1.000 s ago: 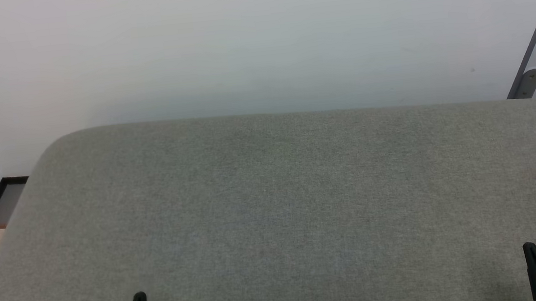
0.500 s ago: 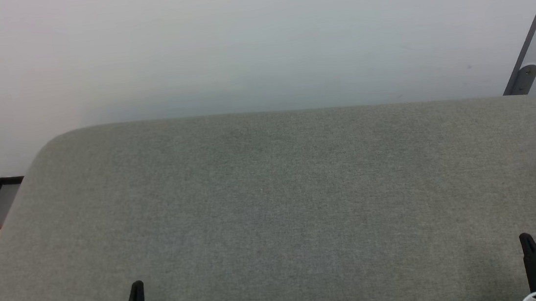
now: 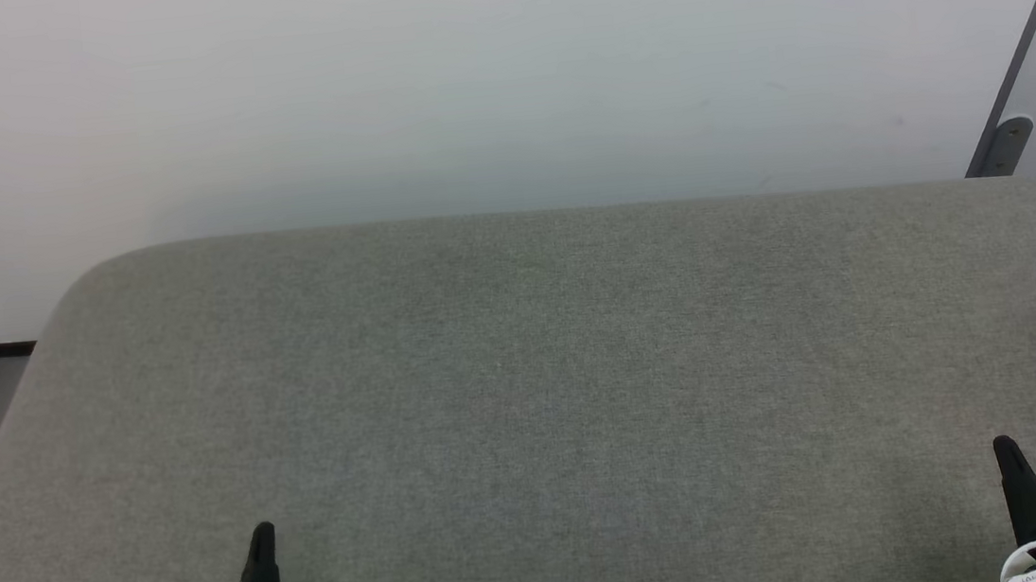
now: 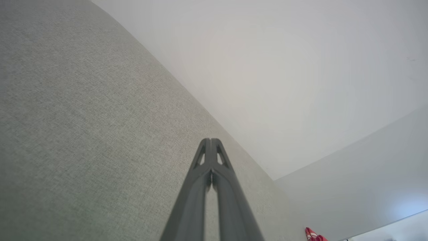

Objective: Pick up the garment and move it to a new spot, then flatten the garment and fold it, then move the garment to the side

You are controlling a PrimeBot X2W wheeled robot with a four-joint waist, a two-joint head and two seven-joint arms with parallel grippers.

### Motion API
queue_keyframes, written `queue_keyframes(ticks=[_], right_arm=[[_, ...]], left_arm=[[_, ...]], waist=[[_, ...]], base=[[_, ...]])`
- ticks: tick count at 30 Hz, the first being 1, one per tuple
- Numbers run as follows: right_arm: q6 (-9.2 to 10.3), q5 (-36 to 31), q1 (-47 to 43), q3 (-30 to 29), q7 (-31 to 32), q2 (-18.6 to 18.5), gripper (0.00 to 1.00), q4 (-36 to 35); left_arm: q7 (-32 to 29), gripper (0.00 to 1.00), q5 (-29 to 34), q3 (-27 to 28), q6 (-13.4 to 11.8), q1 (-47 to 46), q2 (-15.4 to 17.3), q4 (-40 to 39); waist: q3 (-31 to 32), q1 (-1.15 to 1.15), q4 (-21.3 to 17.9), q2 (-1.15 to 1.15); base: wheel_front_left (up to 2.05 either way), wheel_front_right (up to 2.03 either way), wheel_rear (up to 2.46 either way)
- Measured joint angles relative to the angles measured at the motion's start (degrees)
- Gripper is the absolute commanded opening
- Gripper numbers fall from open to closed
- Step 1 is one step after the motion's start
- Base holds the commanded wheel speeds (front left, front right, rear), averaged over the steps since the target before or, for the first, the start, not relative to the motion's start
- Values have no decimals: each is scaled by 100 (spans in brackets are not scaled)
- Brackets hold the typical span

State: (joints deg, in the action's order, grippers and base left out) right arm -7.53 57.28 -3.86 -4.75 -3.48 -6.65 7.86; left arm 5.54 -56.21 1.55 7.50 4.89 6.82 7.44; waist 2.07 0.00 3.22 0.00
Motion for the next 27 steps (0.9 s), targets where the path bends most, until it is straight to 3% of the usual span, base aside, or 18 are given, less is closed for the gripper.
queue_keyframes(ticks=[27], right_arm=[[0, 1454, 404, -52, 402, 148, 0, 261]], left_arm=[[-437, 0, -1559, 118, -1, -432, -109, 271]], waist=[[-75, 0, -108, 0]], base=[[0, 0, 0]])
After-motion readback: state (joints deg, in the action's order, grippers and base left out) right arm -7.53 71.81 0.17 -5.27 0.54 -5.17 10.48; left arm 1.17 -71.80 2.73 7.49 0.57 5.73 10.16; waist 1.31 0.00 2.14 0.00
